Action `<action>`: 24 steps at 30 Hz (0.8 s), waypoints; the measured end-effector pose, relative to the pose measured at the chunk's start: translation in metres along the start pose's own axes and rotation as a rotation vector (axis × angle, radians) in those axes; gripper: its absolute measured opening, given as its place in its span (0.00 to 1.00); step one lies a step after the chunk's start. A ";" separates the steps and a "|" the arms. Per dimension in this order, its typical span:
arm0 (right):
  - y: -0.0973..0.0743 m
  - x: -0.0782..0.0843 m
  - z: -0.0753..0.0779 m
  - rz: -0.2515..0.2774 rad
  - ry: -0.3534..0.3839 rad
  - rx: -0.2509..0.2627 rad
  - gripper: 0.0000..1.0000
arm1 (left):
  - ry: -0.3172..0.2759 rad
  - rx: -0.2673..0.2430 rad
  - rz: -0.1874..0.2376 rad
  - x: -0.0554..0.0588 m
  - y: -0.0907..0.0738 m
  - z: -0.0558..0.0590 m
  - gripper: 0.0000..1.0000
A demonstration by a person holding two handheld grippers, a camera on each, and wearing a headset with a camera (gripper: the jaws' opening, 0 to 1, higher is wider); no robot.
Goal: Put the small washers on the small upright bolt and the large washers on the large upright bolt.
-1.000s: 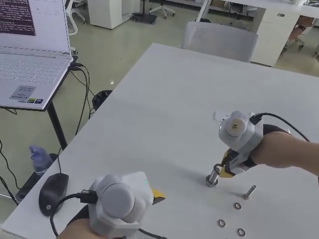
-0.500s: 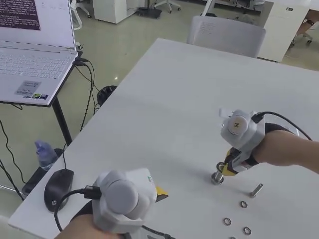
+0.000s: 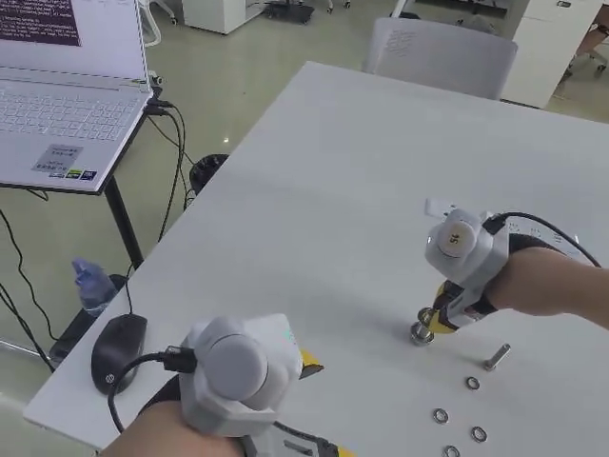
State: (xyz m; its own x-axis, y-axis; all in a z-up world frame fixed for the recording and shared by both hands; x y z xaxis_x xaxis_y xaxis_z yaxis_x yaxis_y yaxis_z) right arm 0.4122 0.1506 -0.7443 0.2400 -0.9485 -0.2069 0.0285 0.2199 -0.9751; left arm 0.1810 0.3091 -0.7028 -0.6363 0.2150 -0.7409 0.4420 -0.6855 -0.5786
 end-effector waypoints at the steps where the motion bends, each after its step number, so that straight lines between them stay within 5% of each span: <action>1: 0.001 0.000 -0.001 0.001 -0.003 0.001 0.22 | -0.003 0.001 -0.001 0.000 0.000 0.000 0.66; 24: 0.028 0.005 0.001 -0.021 -0.012 0.002 0.22 | -0.010 0.006 -0.002 0.001 -0.004 0.003 0.65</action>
State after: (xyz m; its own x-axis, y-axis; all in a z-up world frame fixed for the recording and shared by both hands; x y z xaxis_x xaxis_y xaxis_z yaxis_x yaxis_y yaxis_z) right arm 0.4151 0.1519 -0.7730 0.2511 -0.9501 -0.1852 0.0359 0.2003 -0.9791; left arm 0.1765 0.3100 -0.7001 -0.6435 0.2097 -0.7361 0.4365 -0.6895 -0.5780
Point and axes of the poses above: the centre of the closed fingertips' face, and the gripper's own axes: y roughly forward along the fingers, z roughly to its right, x roughly out of its underside, the point moved 9 cm from there along -y, roughly backward along the fingers, and after that the axes turned 12 degrees about -y, right-handed, at the moved point
